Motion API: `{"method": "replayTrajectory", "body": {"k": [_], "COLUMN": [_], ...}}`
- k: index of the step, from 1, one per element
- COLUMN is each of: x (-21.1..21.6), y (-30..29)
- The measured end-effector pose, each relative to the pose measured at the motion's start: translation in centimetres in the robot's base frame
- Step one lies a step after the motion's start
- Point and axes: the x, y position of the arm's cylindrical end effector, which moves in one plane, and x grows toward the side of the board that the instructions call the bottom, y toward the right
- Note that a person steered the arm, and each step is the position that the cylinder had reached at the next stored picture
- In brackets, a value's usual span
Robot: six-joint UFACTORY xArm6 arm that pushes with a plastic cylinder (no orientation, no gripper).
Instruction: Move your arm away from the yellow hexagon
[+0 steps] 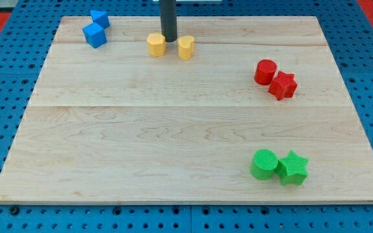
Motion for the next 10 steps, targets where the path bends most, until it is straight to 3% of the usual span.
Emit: {"method": "replayTrajectory", "body": {"k": [3,4,8,10], "x": [0.0,-2.5,-6.6,-6.7], "y": [-0.4,3.0,1.2,1.2]}}
